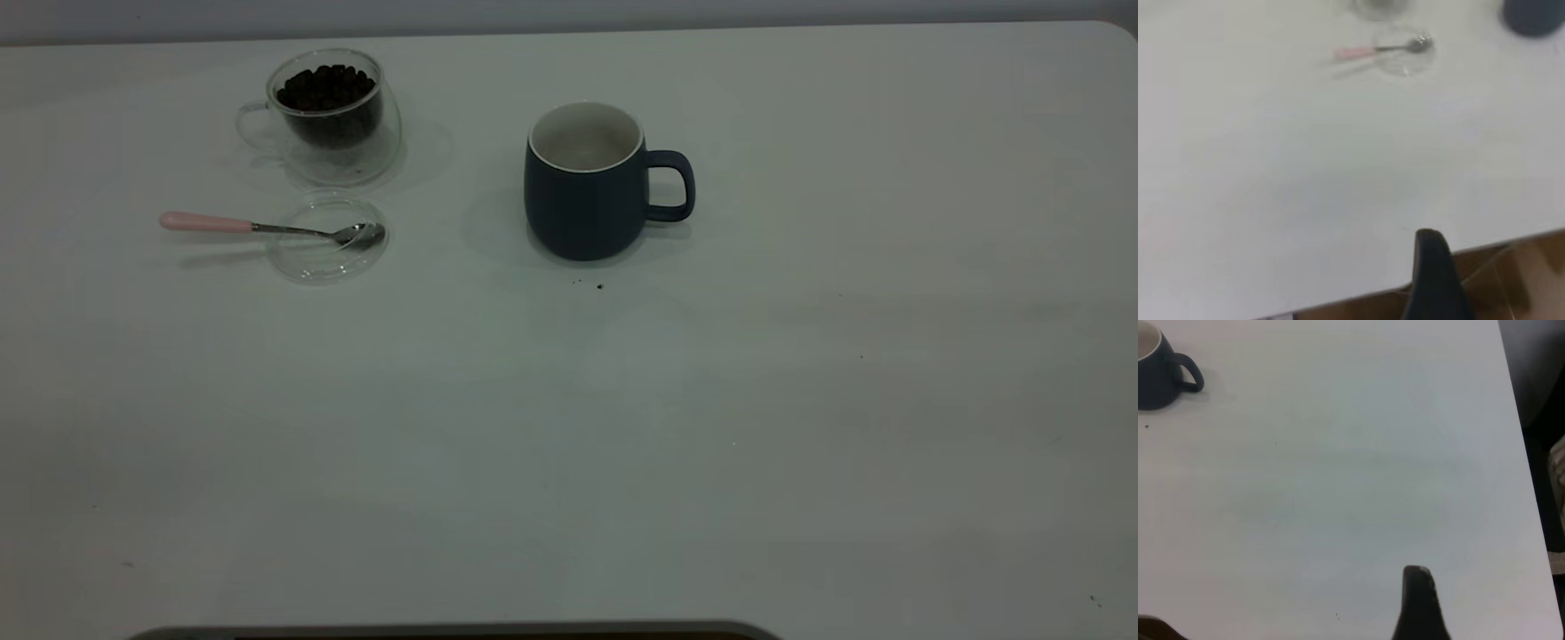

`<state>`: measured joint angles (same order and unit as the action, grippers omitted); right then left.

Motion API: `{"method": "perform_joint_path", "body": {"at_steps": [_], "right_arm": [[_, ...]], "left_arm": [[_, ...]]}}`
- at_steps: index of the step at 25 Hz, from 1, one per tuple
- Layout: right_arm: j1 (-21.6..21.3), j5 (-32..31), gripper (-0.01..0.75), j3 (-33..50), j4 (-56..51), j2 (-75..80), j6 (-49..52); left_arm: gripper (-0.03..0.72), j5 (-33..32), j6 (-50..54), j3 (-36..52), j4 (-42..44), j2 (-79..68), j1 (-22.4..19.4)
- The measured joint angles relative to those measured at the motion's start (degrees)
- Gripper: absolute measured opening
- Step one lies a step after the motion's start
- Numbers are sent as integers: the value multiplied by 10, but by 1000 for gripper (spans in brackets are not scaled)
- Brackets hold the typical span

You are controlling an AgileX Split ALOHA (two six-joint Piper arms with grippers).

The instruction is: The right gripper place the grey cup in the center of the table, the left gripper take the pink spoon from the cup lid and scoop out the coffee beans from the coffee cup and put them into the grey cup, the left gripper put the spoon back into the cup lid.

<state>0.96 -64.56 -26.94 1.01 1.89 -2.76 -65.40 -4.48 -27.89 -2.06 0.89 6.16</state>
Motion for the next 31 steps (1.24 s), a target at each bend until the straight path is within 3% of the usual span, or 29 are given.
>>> {"method": "perform_joint_path", "body": {"at_steps": [5,31], "right_arm": [[0,0,570,0,0,0,0],[0,0,570,0,0,0,0]], "left_arm": [[540,-2,0,0,0,2,-40],[540,-2,1,0,0,2,-41]]}}
